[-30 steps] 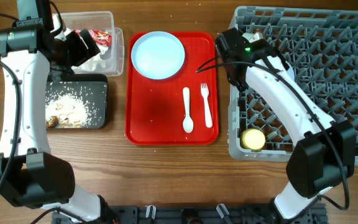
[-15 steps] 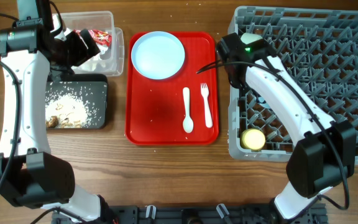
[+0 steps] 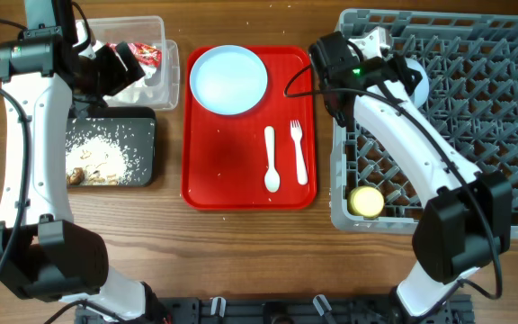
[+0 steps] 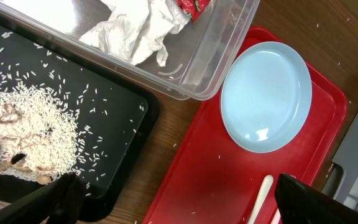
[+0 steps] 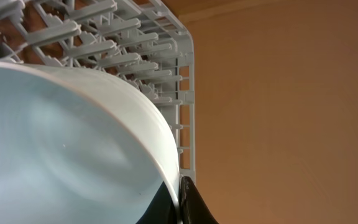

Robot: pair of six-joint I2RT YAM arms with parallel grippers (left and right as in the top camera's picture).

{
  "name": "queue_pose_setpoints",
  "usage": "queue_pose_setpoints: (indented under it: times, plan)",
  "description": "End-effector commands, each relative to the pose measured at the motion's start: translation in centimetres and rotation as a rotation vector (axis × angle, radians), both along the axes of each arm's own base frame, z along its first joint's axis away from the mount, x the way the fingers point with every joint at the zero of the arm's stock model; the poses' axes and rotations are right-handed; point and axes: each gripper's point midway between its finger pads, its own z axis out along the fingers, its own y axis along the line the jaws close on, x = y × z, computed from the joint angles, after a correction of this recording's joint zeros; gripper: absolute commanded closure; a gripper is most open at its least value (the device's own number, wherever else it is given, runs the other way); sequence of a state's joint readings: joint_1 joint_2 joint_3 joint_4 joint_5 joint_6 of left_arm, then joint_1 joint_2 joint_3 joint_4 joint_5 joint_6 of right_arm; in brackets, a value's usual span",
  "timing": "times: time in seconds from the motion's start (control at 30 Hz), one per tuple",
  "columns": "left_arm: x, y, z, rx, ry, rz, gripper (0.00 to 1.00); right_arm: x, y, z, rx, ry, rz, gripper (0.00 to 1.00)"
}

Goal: Sort waste into correct bins and load items into the dishwasher rack
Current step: 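Place the light-blue bowl into the rack beside the green bowl, then reach the right gripper to the light-blue plate and grasp its edge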

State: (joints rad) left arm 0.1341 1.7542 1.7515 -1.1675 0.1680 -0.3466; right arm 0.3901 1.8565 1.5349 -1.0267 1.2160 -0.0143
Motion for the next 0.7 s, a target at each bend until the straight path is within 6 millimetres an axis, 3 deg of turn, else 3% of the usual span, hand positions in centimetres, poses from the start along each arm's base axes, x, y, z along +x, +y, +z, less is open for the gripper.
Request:
queue_pose_setpoints:
  times: [0.0, 0.13, 0.27, 0.37, 0.5, 0.6, 0.67]
  plan:
    - [0.0, 0.3, 0.6, 0.008, -0.017, 0.006, 0.00, -1.1, -0.6, -2.5, -0.093, 0.101, -0.001, 0.96]
    - [0.0, 0.3, 0.6, 0.008, -0.017, 0.006, 0.00, -2.7, -0.6, -4.9, -0.126, 0.167, 0.011, 0.96]
    - [0.0, 0.3, 0.6, 0.008, -0.017, 0.006, 0.00, -3.6, 2.2, -6.8, -0.053, 0.182, 0.067, 0.96]
    - [0.0, 0.3, 0.6, 0.008, -0.016, 0.006, 0.00, -3.7, 4.1, -7.0, -0.041, 0.171, 0.112, 0.95]
    - [0.0, 0.3, 0.6, 0.008, -0.017, 0.006, 0.00, -4.2, 4.4, -7.4, -0.032, 0.204, 0.122, 0.93]
    - [0.0, 0.3, 0.6, 0.008, -0.017, 0.006, 0.00, -5.7, 5.1, -8.8, 0.018, 0.316, 0.140, 0.75]
    - [0.0, 0.3, 0.6, 0.008, -0.016, 0.006, 0.00, -6.8, 5.8, -9.6, 0.052, 0.381, 0.154, 0.51]
